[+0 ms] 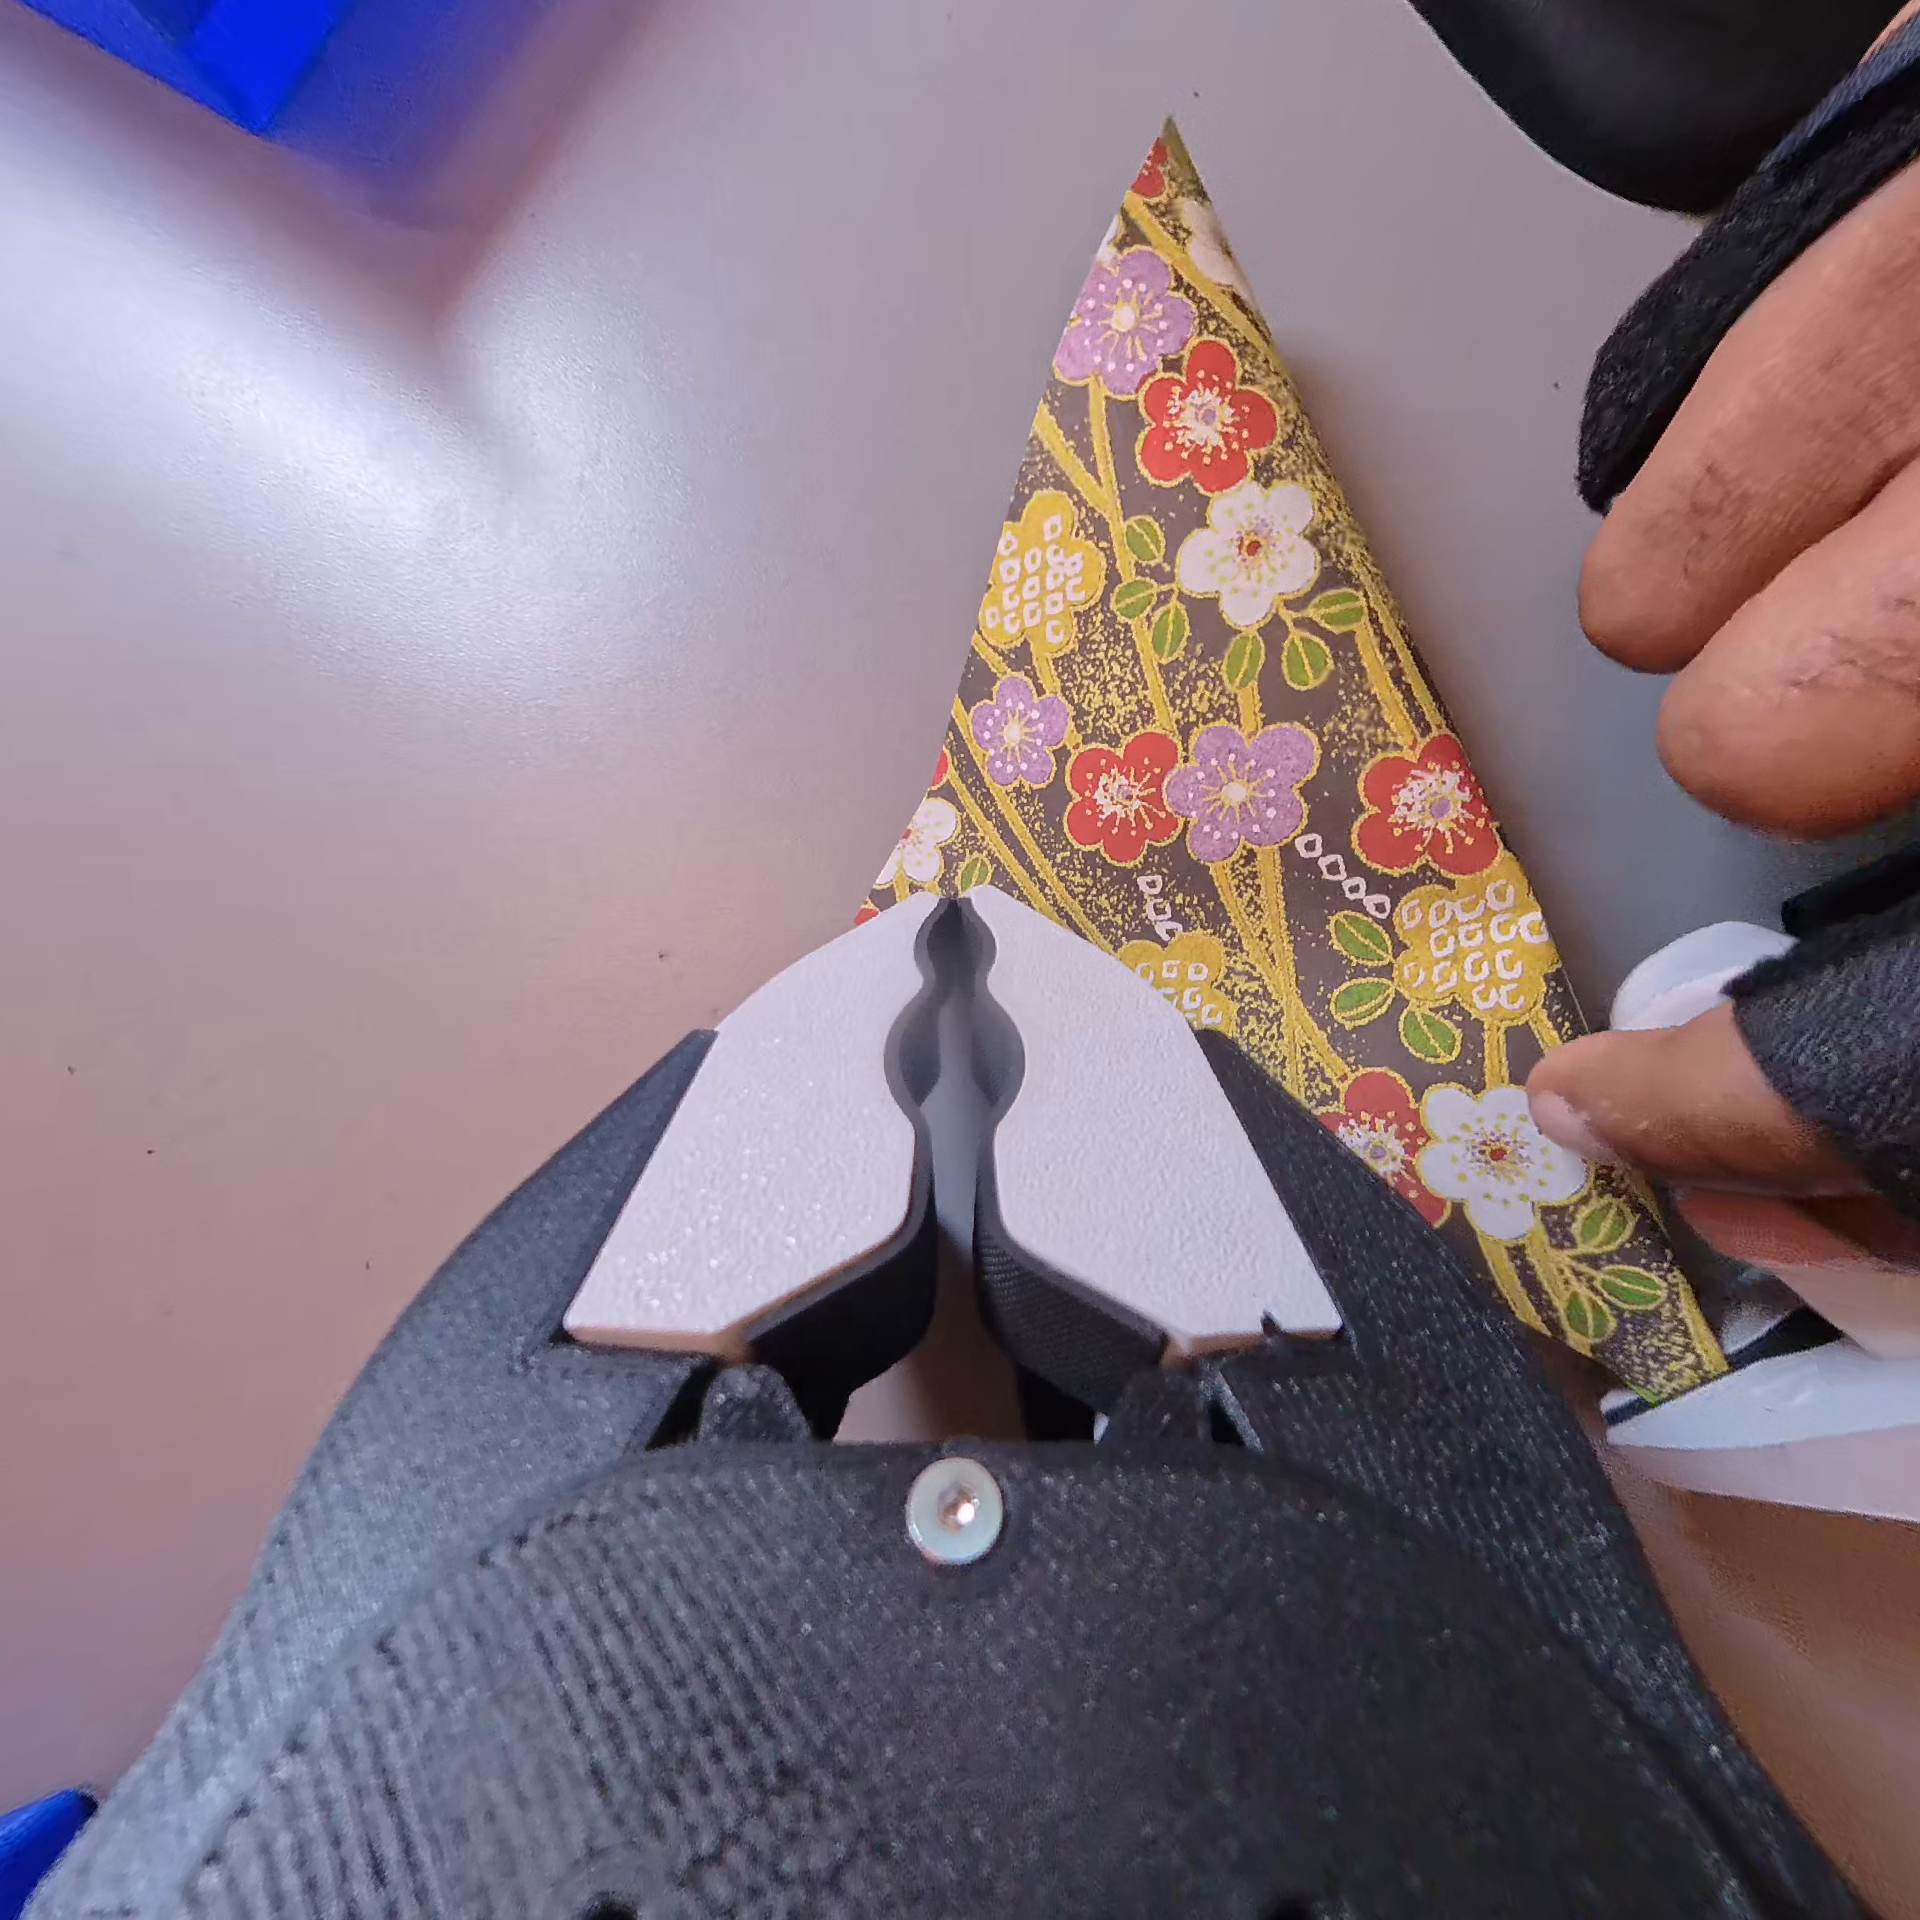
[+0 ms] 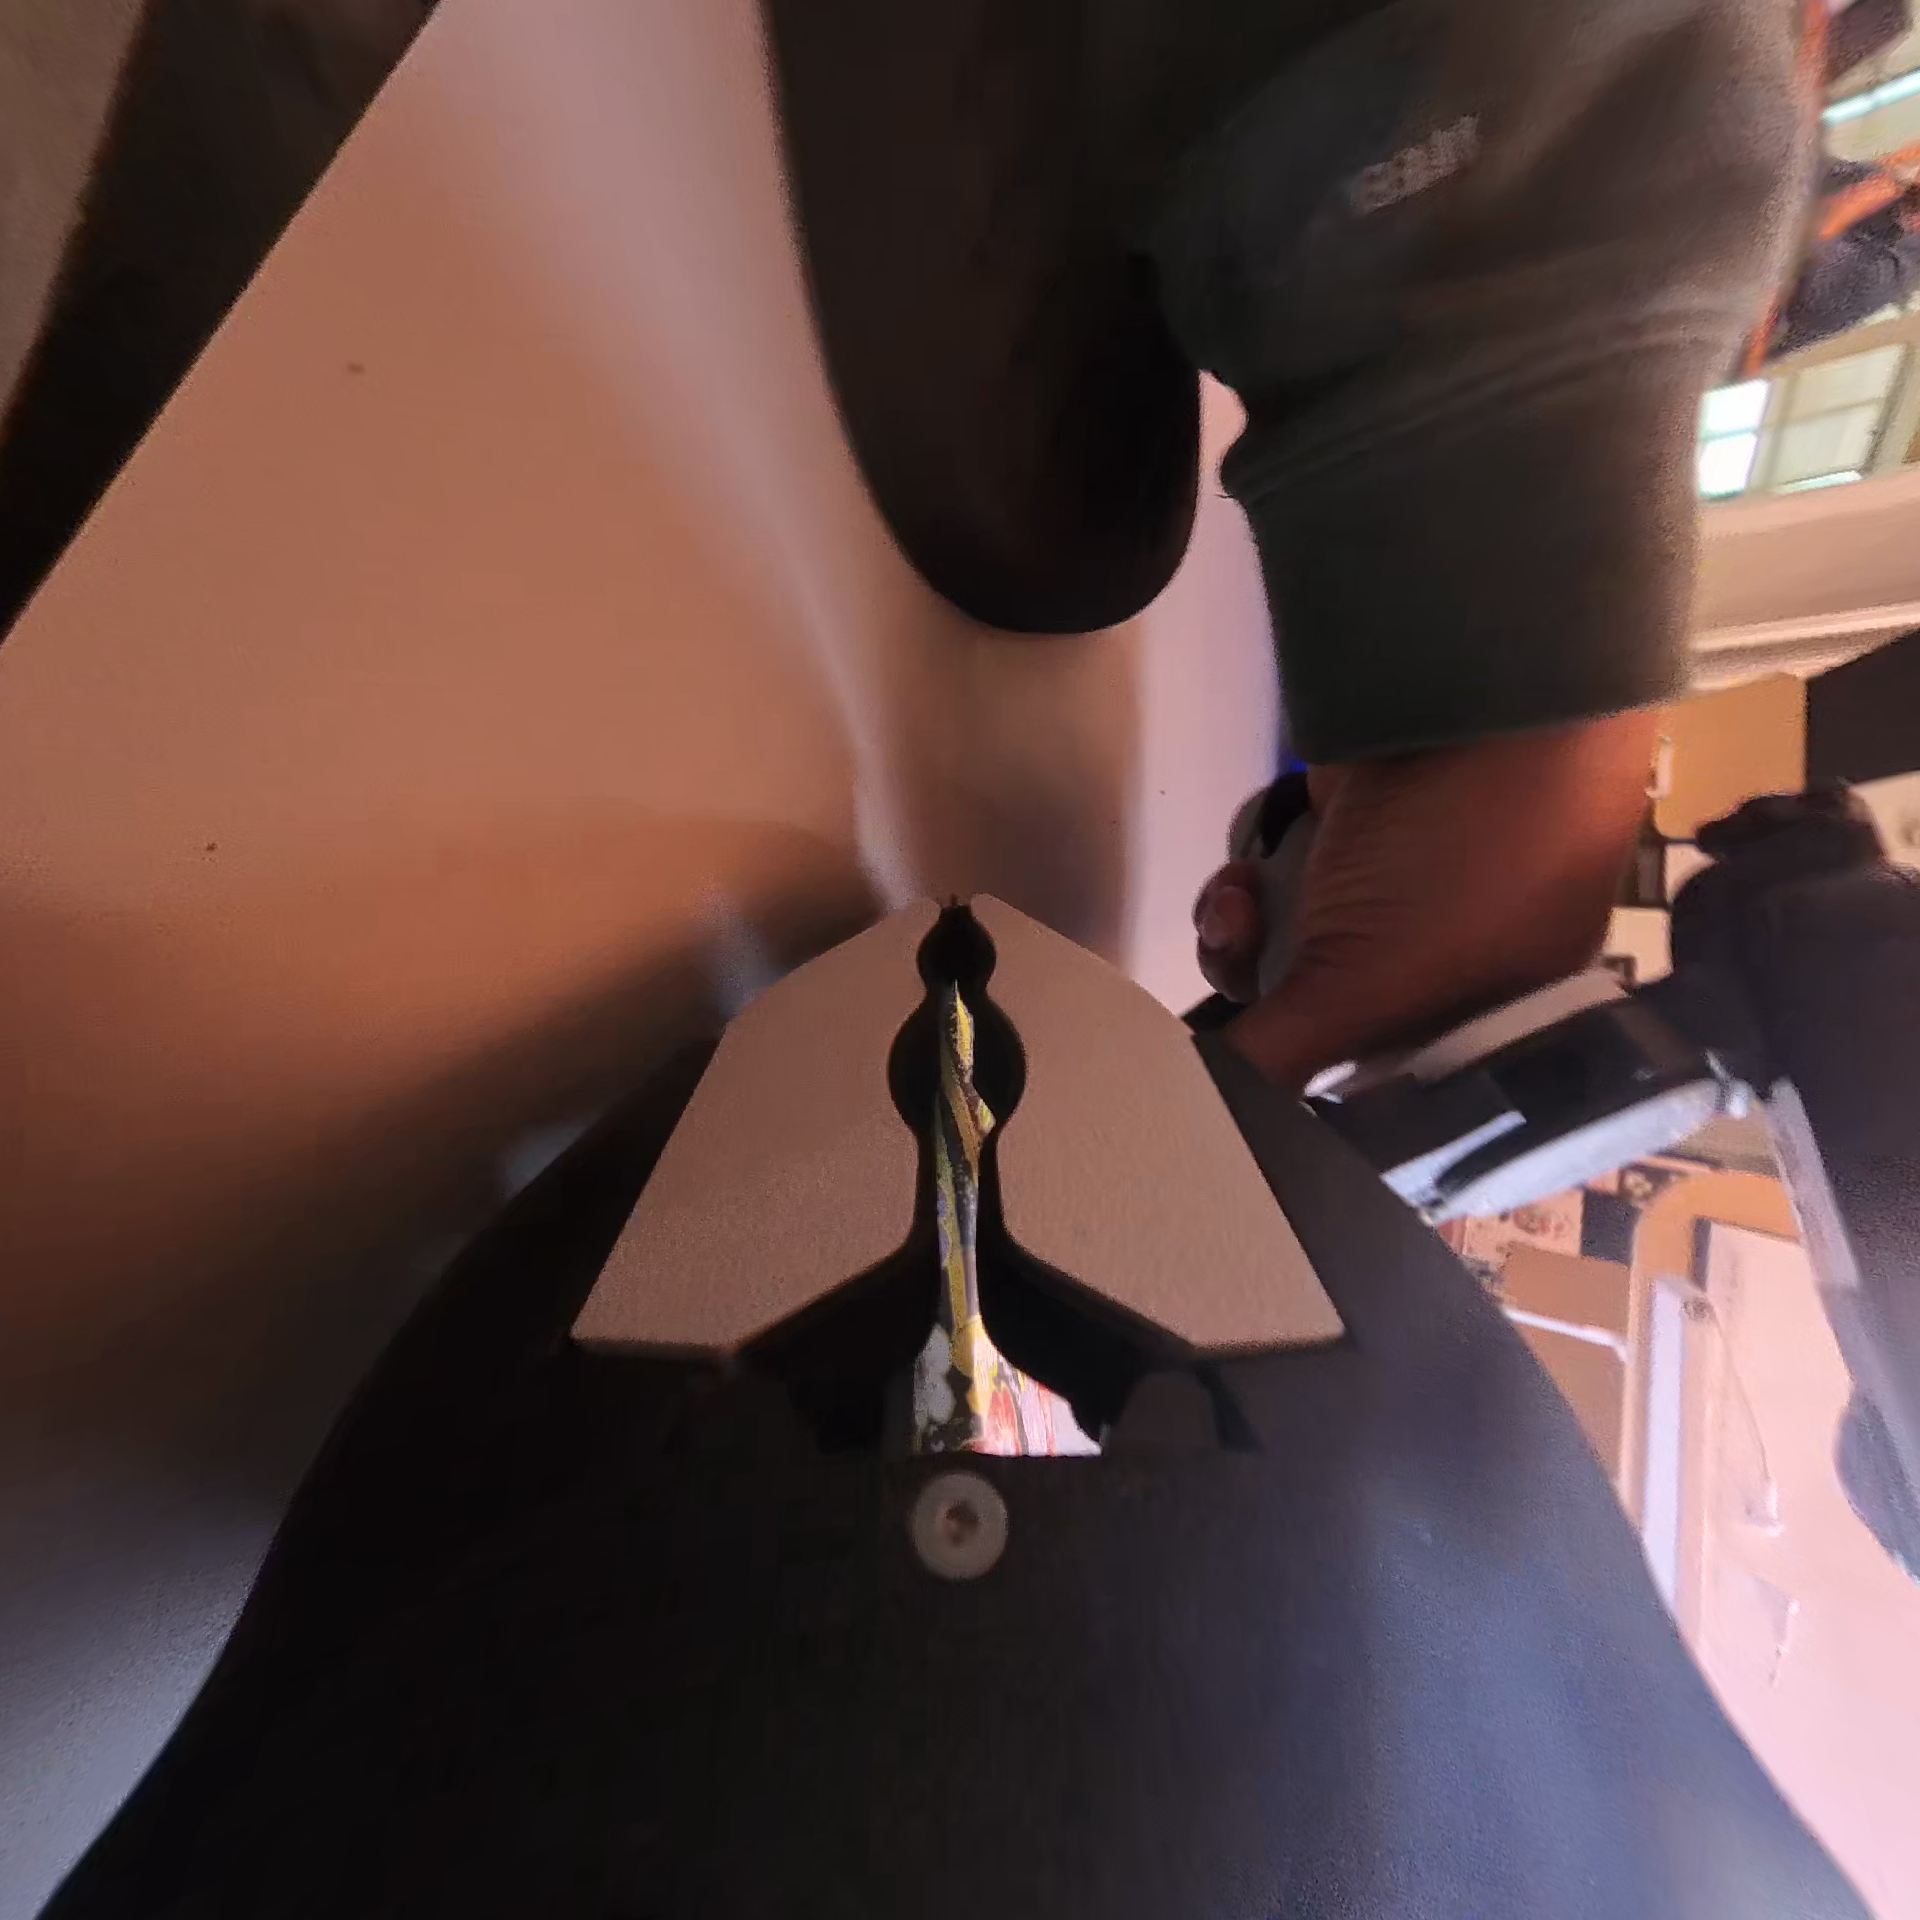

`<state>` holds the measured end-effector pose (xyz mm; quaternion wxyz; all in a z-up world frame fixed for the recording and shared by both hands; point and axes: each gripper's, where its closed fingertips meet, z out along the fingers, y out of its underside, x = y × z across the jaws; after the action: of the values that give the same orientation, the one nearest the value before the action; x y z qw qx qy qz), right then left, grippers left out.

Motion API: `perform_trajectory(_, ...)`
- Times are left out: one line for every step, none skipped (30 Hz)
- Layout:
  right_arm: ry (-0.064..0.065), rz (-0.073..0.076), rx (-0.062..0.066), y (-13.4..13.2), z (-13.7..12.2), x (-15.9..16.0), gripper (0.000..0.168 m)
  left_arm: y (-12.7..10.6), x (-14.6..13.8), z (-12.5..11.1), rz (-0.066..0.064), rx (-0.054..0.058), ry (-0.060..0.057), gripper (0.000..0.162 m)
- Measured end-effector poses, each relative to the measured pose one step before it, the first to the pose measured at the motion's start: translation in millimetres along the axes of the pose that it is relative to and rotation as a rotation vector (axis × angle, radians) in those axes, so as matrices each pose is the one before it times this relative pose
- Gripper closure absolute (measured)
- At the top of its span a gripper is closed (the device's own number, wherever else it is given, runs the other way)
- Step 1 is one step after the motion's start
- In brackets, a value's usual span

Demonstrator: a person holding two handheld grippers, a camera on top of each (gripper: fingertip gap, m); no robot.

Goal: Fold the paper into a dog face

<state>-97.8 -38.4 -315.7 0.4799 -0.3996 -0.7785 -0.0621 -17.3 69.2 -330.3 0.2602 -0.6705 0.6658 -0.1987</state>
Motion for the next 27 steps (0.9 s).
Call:
perform_trajectory(0.0115, 0.0309, -0.0002, 0.49, -2.92, 4.05, 0.168, -0.02, 0.07, 0.0, 0.0, 0.0001, -0.0002, 0.162)
perform_trajectory(-0.0011, 0.0336, 0.0015, 0.65, -3.52, 2.98, 0.159, 0.04, 0.04, -0.04, -0.0004, 0.0003, 0.0001, 0.162)
perform_trajectory(-0.0092, 0.0325, -0.0077, 2.6, -3.67, 1.9, 0.146, 0.05, 0.08, -0.04, -0.0002, 0.0003, 0.0005, 0.162)
perform_trajectory(-0.0071, 0.0205, -0.0116, 4.21, -3.81, 1.4, 0.14, -0.02, 0.04, -0.11, -0.0006, 0.0003, 0.0009, 0.162)
perform_trajectory(0.0091, 0.0038, -0.0126, 4.92, -3.92, 2.33, 0.139, 0.06, 0.11, -0.05, -0.0004, 0.0001, 0.0007, 0.162)
perform_trajectory(0.0133, -0.0057, -0.0142, 5.45, -3.44, 1.65, 0.138, 0.06, -0.01, -0.03, 0.0002, -0.0004, 0.0, 0.162)
perform_trajectory(0.0049, -0.0058, -0.0121, 4.74, -2.36, -0.35, 0.139, -0.07, 0.09, -0.07, 0.0008, -0.0006, -0.0004, 0.162)
perform_trajectory(0.0003, -0.0081, -0.0097, 3.89, -1.18, -1.91, 0.139, 0.04, 0.09, -0.03, 0.0002, -0.0004, 0.0, 0.162)
perform_trajectory(0.0007, -0.0164, -0.0126, 3.54, 0.08, -2.51, 0.139, 0.03, 0.07, -0.03, -0.0008, 0.0004, 0.0009, 0.162)
perform_trajectory(0.0033, -0.0212, -0.0128, 2.8, 0.94, -2.31, 0.139, -0.01, 0.06, -0.12, -0.002, 0.0009, 0.0018, 0.162)
perform_trajectory(0.0039, -0.0165, -0.0028, 0.89, 1.02, -1.84, 0.14, 0.02, 0.13, -0.03, -0.0021, 0.0011, 0.0014, 0.162)
perform_trajectory(0.0045, -0.0096, 0.0035, -0.47, 0.95, -0.77, 0.142, 0.05, 0.08, -0.06, -0.0016, 0.0008, 0.0006, 0.162)
perform_trajectory(0.0042, -0.0088, 0.0017, -0.52, 1.13, -0.37, 0.144, -0.01, 0.07, -0.13, -0.0012, 0.0002, -0.0001, 0.162)
perform_trajectory(0.0047, -0.0128, -0.001, -0.35, 1.36, 0.09, 0.148, 0.05, 0.06, -0.04, -0.0009, 0.0002, 0.0, 0.162)
perform_trajectory(0.0054, -0.0131, 0.0017, -0.64, 1.3, 0.18, 0.149, -0.07, 0.09, -0.09, -0.0014, 0.0007, 0.0008, 0.162)
perform_trajectory(0.0036, -0.0099, 0.003, -0.96, 1.13, 0.12, 0.152, 0.05, 0.08, -0.05, -0.0015, 0.0008, 0.0014, 0.162)
perform_trajectory(0.002, -0.0075, 0.0025, -0.94, 0.99, -0.08, 0.155, -0.01, 0.02, 0.01, -0.0015, 0.0007, 0.0016, 0.162)
perform_trajectory(0.0008, -0.0079, 0.0002, -0.47, 1.04, -0.26, 0.159, -0.06, 0.06, -0.09, -0.0006, 0.0006, 0.001, 0.162)
perform_trajectory(0.0033, -0.0079, 0.0, -0.27, 1.0, -0.14, 0.163, 0.08, 0.08, -0.07, 0.0005, 0.0, 0.0001, 0.162)
perform_trajectory(0.0044, -0.0049, 0.0005, -0.01, 0.62, 0.22, 0.168, 0.04, 0.1, -0.04, 0.0009, -0.0003, -0.0003, 0.162)
perform_trajectory(-0.0003, 0.0021, 0.0012, 0.13, 0.54, -0.07, 0.168, 0.04, 0.03, -0.03, 0.0005, -0.0003, -0.0002, 0.162)
perform_trajectory(-0.0026, 0.0093, 0.0009, 0.13, 0.12, 0.18, 0.168, -0.04, 0.12, -0.11, 0.0007, -0.0002, -0.0002, 0.162)
perform_trajectory(-0.0017, 0.0107, 0.0017, 0.29, -0.24, 0.51, 0.168, 0.0, 0.02, 0.0, 0.0001, 0.0, 0.0002, 0.162)
perform_trajectory(-0.0013, 0.0092, 0.0024, 0.29, -0.33, 0.49, 0.168, 0.07, 0.07, -0.06, 0.0, 0.0, 0.0006, 0.162)
perform_trajectory(0.0, 0.0067, 0.001, 0.17, -0.26, 0.26, 0.168, 0.06, -0.03, -0.04, 0.0, 0.0002, 0.0006, 0.162)
perform_trajectory(0.0092, 0.0041, 0.0021, -0.11, -0.33, 1.02, 0.168, -0.09, 0.01, -0.05, -0.0003, 0.0002, 0.0007, 0.162)
perform_trajectory(0.0149, 0.008, 0.0027, -0.03, -0.46, 1.67, 0.168, 0.05, 0.1, -0.05, -0.0004, 0.0002, 0.0006, 0.162)
